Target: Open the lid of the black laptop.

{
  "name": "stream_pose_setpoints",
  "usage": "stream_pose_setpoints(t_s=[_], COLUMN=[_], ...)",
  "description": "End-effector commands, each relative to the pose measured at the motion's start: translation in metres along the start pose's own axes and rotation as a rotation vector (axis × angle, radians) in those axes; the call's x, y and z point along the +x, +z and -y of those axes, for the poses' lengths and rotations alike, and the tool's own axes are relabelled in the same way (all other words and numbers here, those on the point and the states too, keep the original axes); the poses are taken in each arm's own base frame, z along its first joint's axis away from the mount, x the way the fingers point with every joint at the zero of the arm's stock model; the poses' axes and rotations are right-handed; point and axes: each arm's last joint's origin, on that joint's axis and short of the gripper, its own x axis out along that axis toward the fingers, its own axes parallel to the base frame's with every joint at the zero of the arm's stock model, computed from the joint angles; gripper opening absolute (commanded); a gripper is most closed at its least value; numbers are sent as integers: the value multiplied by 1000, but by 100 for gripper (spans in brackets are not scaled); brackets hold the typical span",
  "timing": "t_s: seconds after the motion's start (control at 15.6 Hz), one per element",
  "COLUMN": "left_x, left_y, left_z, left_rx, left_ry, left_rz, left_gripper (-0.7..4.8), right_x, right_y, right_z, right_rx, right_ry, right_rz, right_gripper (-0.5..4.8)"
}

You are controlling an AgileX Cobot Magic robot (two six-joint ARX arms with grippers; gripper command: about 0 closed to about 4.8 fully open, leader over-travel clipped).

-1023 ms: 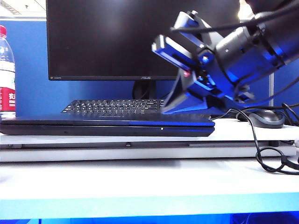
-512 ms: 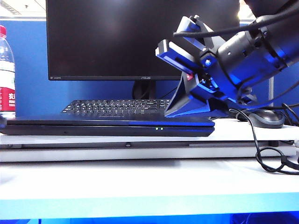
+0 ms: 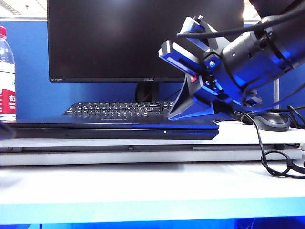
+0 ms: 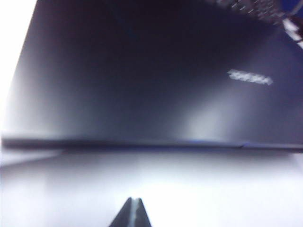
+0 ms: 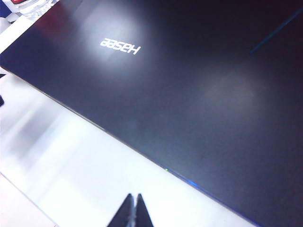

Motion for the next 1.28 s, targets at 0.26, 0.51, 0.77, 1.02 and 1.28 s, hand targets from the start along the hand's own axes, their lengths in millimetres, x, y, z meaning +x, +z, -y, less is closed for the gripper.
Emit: stream_pose_setpoints(t_s=[0.26,0.51,0.77,1.02,1.28], left_x=[3,4,7,13,16], left_y=[6,8,7,6,11], left_z=[2,2,2,1,2], left_rx=[63,100,102,110,109], left_ry=[-37,-36,-35,-30,-37], left_rz=[48,75,73,51,84], left_gripper=[-5,-5,-5,-5,-5], right_x=[0,0,0,0,0], right_y=[2,2,2,2,2], right_z=[-1,-1,-1,-1,-1], right_rx=[5,5,6,6,6], right_ry=[9,9,8,9,8], right_rz=[15,14,15,15,15], right_gripper=[-1,-1,-1,-1,-1])
